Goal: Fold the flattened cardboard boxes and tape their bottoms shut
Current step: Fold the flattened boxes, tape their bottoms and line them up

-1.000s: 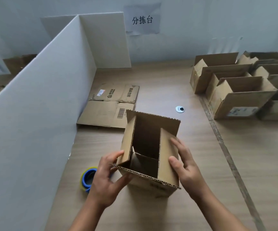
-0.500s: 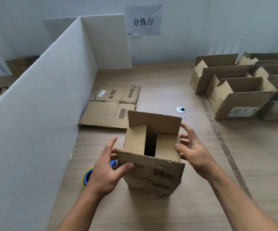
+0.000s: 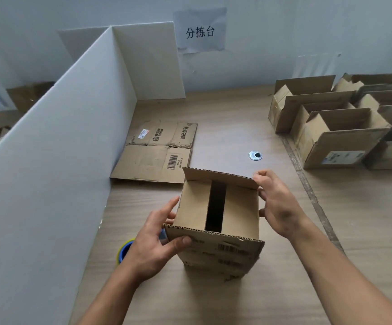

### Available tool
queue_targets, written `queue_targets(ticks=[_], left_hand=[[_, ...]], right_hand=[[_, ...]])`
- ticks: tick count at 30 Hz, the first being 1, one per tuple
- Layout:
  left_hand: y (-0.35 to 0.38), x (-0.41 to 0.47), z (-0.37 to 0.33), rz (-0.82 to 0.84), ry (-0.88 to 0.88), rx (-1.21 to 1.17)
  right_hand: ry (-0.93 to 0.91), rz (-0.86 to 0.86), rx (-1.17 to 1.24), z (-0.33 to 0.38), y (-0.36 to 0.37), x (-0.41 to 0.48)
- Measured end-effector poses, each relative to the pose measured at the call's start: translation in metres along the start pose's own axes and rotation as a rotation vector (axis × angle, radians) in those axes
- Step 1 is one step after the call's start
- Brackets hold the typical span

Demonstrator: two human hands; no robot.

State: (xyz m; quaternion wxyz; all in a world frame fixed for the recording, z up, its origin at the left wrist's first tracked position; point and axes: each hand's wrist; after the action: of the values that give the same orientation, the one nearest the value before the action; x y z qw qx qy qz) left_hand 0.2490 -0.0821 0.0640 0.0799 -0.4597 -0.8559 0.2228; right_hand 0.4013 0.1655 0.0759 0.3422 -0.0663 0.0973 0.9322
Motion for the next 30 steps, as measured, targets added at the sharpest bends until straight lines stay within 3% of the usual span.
queue_targets(ticks=[4,7,10,15,18,22,30], left_hand=[[0.001,0.001,0.003,-0.042,-0.023,-0.018],[0.003,0.008,0.007,-0.095,-0.066,0.038],[0.013,0.017,0.008,-0.15,-0.074,0.099],[0.025,0.029,0.014,-0.137,-0.07,0.098],[0.033,0.03,0.01,-0.166,-0.091,0.039],[0.05,0.032,0.005,-0.161,-0.096,-0.007],[0.062,0.061,0.006,-0.089,-0.149,-0.149]], right_hand=[[-0.007,0.096,-0.075,-0.008,-0.002,-0.007],[-0.105,0.146,-0.295,-0.031,0.0,-0.016],[-0.12,0.16,-0.274,-0.043,-0.003,-0.016],[-0.018,0.004,0.134,-0.039,-0.011,-0.019],[0.017,0.02,-0.02,-0.047,-0.007,-0.031],[0.012,-0.02,0.049,-0.057,0.005,-0.033],[0.041,-0.121,-0.095,-0.054,-0.008,-0.013]])
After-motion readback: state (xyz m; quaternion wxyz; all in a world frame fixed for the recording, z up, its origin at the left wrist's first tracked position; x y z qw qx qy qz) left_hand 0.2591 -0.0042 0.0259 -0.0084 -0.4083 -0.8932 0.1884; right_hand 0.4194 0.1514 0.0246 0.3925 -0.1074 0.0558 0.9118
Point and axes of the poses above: each hand's wrist, its own x-axis towards the middle knuckle, its own y-axis out of the palm, z = x × y, and after that the axes turned 2 degrees about z, right-handed
